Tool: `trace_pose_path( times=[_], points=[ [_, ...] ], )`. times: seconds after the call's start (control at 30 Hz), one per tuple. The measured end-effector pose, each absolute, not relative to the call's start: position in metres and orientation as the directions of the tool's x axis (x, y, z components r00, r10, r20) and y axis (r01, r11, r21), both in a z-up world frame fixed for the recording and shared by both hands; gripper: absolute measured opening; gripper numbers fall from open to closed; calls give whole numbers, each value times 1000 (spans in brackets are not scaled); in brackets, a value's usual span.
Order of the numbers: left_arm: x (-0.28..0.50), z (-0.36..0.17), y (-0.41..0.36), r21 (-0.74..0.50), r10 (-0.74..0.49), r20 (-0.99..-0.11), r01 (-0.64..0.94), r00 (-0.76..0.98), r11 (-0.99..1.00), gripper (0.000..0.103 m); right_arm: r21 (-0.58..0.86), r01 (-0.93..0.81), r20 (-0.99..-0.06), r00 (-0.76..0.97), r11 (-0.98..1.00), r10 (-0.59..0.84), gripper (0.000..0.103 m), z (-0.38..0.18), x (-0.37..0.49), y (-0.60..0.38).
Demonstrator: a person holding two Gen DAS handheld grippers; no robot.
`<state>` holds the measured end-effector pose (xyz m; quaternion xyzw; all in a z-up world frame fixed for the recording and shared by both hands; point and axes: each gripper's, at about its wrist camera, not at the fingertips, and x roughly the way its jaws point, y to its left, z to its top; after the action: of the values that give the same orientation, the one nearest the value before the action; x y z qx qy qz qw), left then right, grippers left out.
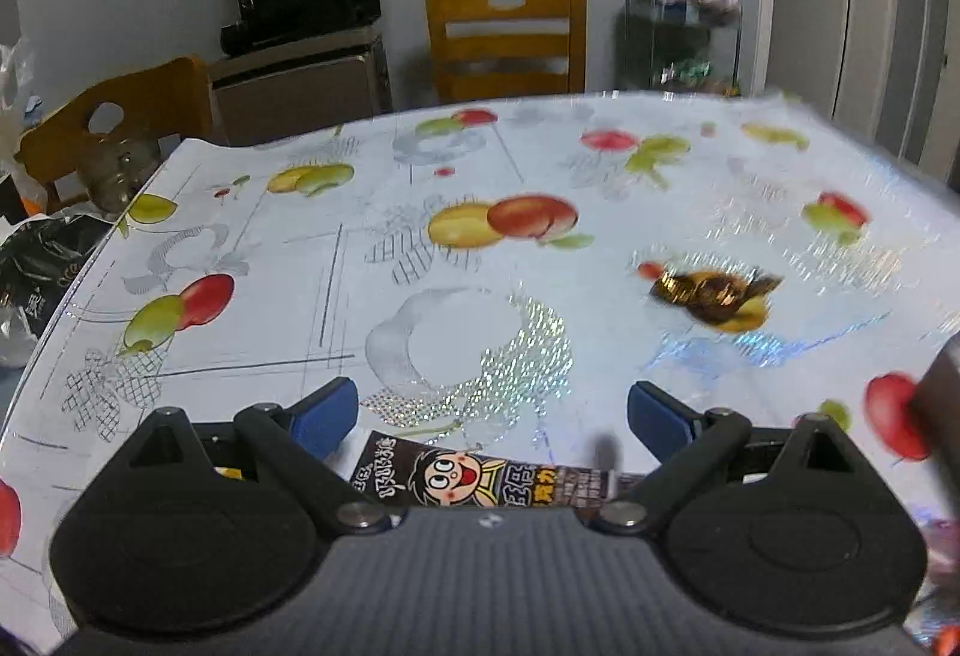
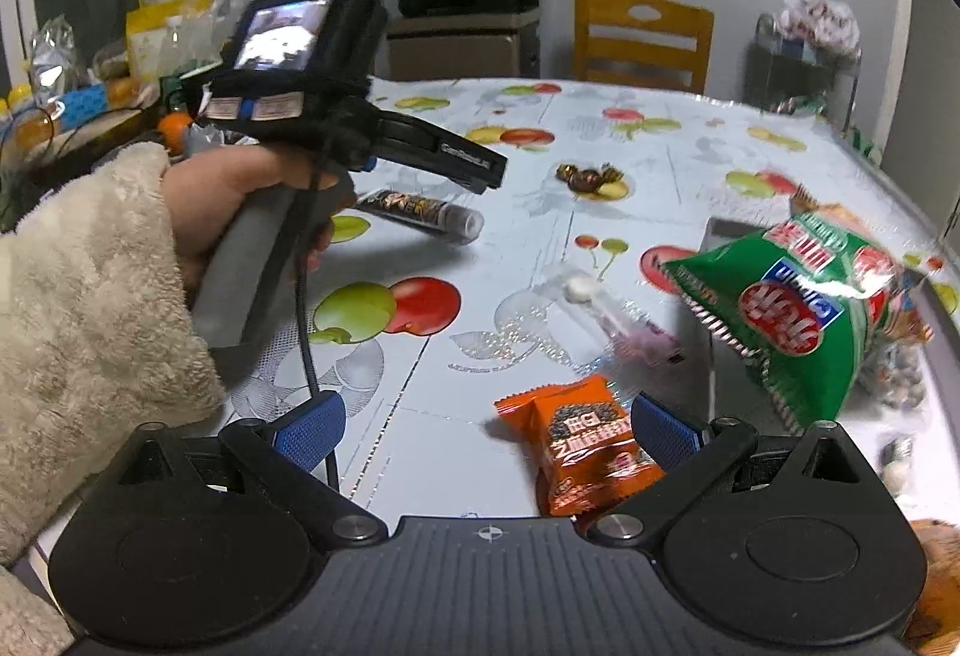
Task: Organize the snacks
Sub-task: 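Grasp the brown tube snack with the left tool while the right tool grasps the orange packet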
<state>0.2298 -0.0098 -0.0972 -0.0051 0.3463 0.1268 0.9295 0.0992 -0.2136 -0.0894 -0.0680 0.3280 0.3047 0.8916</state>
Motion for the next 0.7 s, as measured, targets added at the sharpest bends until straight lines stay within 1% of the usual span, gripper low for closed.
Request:
trace_pose_path(
  times=[0.07,0.13,0.27,0.43,0.67,0.7],
  points=[
    [235,-105,-12,100,233,-664,-224,711,969,98,81,-589,-626,598,804,501,103,-90,100,-214],
    [232,-108,-10,97,225,-659,-216,717,972,98,75,-593,-624,599,802,501,103,-90,100,-214],
    [220,-108,-2,62,184,-680,-194,710,979,98,83,-596,-627,591,798,507,102,-92,102,-215],
    [201,-110,18,-6,150,-693,-214,705,977,98,80,-595,-631,592,800,502,100,-96,105,-214],
    [172,-111,31,-17,133,-686,-198,715,980,98,48,-585,-640,605,809,475,99,-102,107,-209],
    [171,-111,31,-17,132,-680,-196,722,981,98,43,-585,-639,607,810,473,97,-103,107,-208]
  ],
)
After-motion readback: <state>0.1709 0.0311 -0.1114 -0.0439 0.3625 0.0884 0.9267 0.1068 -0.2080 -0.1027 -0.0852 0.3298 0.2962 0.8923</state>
